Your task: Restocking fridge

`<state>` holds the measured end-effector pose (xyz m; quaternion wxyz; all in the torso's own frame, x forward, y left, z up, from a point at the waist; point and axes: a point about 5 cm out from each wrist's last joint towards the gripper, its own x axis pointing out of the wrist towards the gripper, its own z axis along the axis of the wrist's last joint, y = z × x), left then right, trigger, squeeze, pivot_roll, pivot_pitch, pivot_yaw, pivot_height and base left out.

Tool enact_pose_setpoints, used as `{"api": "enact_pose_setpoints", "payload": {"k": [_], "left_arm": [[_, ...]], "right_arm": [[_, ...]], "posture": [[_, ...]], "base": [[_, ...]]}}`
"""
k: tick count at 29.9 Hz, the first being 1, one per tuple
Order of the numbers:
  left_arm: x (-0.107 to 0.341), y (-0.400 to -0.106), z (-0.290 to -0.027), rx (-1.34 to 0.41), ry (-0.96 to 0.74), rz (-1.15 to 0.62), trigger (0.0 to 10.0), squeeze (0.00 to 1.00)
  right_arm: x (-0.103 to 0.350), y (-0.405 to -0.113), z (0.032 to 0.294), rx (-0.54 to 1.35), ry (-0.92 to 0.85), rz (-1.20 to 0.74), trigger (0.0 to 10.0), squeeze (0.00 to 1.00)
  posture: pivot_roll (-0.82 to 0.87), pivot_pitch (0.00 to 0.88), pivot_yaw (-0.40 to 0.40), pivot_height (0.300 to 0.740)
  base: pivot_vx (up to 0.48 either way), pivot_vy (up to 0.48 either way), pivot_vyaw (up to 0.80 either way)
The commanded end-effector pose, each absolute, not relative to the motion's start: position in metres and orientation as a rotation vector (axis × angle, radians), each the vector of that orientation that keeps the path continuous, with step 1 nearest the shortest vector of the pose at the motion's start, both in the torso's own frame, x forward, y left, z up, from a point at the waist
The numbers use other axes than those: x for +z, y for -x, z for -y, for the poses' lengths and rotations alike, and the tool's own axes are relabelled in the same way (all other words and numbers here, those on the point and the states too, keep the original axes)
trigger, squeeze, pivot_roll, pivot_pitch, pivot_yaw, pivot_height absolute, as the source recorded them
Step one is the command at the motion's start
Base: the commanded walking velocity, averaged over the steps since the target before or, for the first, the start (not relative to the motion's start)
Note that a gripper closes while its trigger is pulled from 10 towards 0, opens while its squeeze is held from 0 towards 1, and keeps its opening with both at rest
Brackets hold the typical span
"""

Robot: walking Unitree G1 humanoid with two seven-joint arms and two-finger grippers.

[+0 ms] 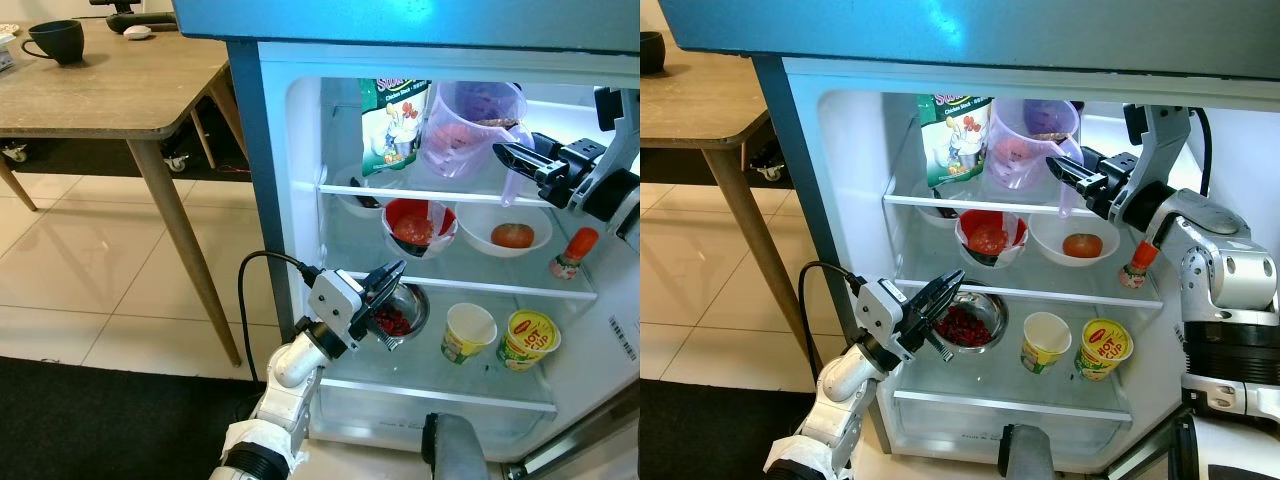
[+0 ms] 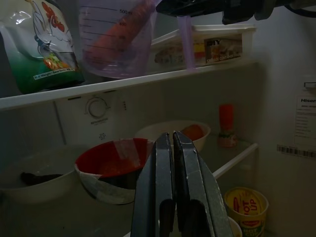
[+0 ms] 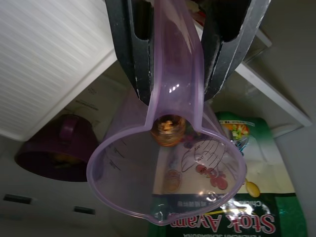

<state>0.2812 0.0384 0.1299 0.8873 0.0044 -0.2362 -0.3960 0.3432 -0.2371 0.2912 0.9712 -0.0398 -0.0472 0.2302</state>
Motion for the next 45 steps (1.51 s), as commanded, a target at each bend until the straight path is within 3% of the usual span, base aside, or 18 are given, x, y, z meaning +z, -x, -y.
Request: {"api": "enact_pose_setpoints", "payload": {"k": [1, 11, 12, 14, 15, 16, 19, 21, 22, 24, 25, 35, 45], "left_arm": [[0.134, -0.282, -0.034, -0.820, 0.006, 0.501, 10.0, 0.00], [0.135, -0.282, -0.034, -0.818, 0.000, 0.504, 10.0, 0.00], [0.135, -0.282, -0.034, -0.819, -0.001, 0.504, 10.0, 0.00], [0.135, -0.282, -0.033, -0.821, -0.001, 0.505, 10.0, 0.00], [0.135, -0.282, -0.033, -0.821, -0.001, 0.505, 10.0, 0.00], [0.135, -0.282, -0.032, -0.822, -0.001, 0.505, 10.0, 0.00], [0.134, -0.281, -0.032, -0.824, -0.001, 0.504, 10.0, 0.00], [0.134, -0.281, -0.032, -0.825, -0.001, 0.504, 10.0, 0.00], [0.134, -0.281, -0.031, -0.826, -0.001, 0.504, 10.0, 0.00], [0.134, -0.281, -0.031, -0.826, -0.001, 0.504, 10.0, 0.00], [0.134, -0.281, -0.031, -0.828, -0.003, 0.504, 10.0, 0.00], [0.133, -0.280, -0.030, -0.838, -0.011, 0.503, 10.0, 0.00], [0.132, -0.279, -0.032, -0.840, -0.017, 0.499, 10.0, 0.00]], "right_arm": [[0.310, -0.346, 0.244, 0.370, 0.115, 0.129, 10.0, 0.00], [0.318, -0.356, 0.261, 0.207, 0.083, 0.100, 10.0, 0.00], [0.319, -0.357, 0.263, 0.195, 0.075, 0.101, 10.0, 0.20], [0.319, -0.358, 0.265, 0.181, 0.060, 0.104, 10.0, 0.81], [0.319, -0.358, 0.266, 0.177, 0.058, 0.103, 10.0, 0.81], [0.322, -0.359, 0.267, 0.168, 0.036, 0.123, 10.0, 1.00], [0.324, -0.358, 0.266, 0.176, 0.022, 0.143, 10.0, 0.97], [0.325, -0.357, 0.265, 0.197, 0.017, 0.151, 10.0, 0.61], [0.326, -0.356, 0.264, 0.209, 0.012, 0.156, 10.0, 0.22], [0.326, -0.356, 0.264, 0.217, 0.009, 0.160, 10.0, 0.22], [0.328, -0.354, 0.262, 0.249, -0.005, 0.174, 10.0, 0.00], [0.327, -0.334, 0.245, 0.517, -0.011, 0.233, 10.0, 0.00], [0.318, -0.318, 0.256, 0.610, 0.032, 0.225, 10.0, 0.00]], "posture": [[-0.10, 0.000, -0.014, 0.484], [-0.10, 0.000, -0.014, 0.484], [-0.10, 0.000, -0.014, 0.484], [-0.10, 0.000, -0.017, 0.484], [-0.10, 0.000, -0.017, 0.484], [-0.10, 0.000, -0.017, 0.484], [-0.10, 0.000, -0.018, 0.484], [-0.10, 0.000, -0.018, 0.484], [-0.10, 0.000, -0.018, 0.484], [-0.10, 0.000, -0.018, 0.484], [-0.10, 0.000, -0.017, 0.484], [-0.10, 0.000, -0.013, 0.484], [-0.10, 0.000, -0.012, 0.484]], "base": [[0.000, 0.000, 0.00], [0.000, 0.000, 0.00], [0.000, 0.000, 0.00], [0.000, 0.000, 0.00], [0.000, 0.000, 0.00], [0.000, 0.000, 0.00], [0.000, 0.000, 0.00], [0.000, 0.000, 0.00], [0.000, 0.000, 0.00], [0.000, 0.000, 0.00], [0.000, 0.000, 0.00], [0.000, 0.000, 0.00], [0.000, 0.000, 0.00]]}}
